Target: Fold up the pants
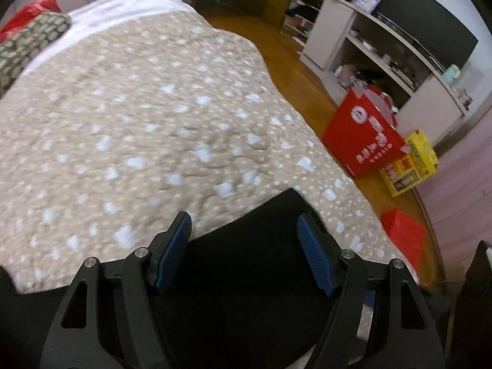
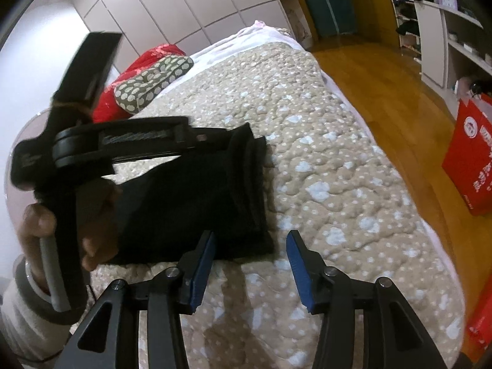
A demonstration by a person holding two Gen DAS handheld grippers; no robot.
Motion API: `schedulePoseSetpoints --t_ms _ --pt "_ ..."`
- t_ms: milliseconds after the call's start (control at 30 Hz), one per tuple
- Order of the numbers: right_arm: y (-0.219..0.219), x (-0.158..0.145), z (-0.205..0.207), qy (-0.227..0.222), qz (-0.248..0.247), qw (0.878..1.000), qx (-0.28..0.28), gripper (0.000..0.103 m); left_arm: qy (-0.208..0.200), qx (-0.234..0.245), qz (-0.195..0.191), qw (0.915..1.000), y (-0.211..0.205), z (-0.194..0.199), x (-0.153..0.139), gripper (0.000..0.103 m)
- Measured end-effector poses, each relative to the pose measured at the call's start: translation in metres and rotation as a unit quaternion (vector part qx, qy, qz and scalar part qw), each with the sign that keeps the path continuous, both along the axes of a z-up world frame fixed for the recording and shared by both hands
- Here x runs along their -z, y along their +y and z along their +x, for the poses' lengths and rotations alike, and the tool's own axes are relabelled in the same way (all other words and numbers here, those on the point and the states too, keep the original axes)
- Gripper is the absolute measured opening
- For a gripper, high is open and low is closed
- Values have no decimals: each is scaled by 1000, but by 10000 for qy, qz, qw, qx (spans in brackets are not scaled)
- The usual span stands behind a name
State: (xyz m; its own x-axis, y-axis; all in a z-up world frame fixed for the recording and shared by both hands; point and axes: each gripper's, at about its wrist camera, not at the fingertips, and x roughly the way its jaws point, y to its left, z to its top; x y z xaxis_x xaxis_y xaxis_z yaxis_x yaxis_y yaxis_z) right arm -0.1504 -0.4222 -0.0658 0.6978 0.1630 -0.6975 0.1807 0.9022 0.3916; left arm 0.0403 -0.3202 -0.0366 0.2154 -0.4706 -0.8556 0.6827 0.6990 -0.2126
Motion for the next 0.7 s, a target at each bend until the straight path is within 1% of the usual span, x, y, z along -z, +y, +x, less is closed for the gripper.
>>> schedulePoseSetpoints --t_ms 33,100,133,200,267,367,400,433,467,500,533,600,633,700 --pt "1 1 2 -44 26 10000 -13 47 59 46 9 10000 -4 0 2 71" --pt "3 3 6 -90 75 9999 -22 47 56 198 81 9998 -13 -3 5 72" --pt "4 4 8 -103 95 9999 -13 47 37 259 118 9996 -17 -5 6 77" --pt "5 5 11 -164 134 9998 -18 47 42 415 184 9990 -25 -10 9 78" --pt "6 7 15 -213 135 9997 -26 47 -73 557 365 9978 -32 -14 14 78" --pt "4 11 19 -348 332 9988 66 46 -277 694 409 9964 -36 -19 18 77" --pt "2 12 21 -380 404 9984 74 43 -362 733 447 9956 -37 -20 19 72" --pt "1 13 22 -413 457 9981 90 39 -425 792 447 9950 -37 -21 20 64" --pt "0 14 24 -425 493 9978 88 30 -461 864 410 9943 -37 -22 19 59" --pt "-2 15 27 -425 558 9975 64 22 -457 887 366 9943 -35 -21 18 50" --pt "-2 14 30 -455 631 9970 30 19 -452 910 301 9944 -33 -21 16 40" --pt "1 9 33 -494 555 9972 -15 15 -431 917 220 9946 -30 -18 12 29" --pt "5 4 35 -536 500 9973 -69 14 -365 902 111 9952 -26 -16 7 25" --pt "10 -6 37 -616 412 9971 -152 14 -341 841 -180 9957 -11 -13 -11 24"
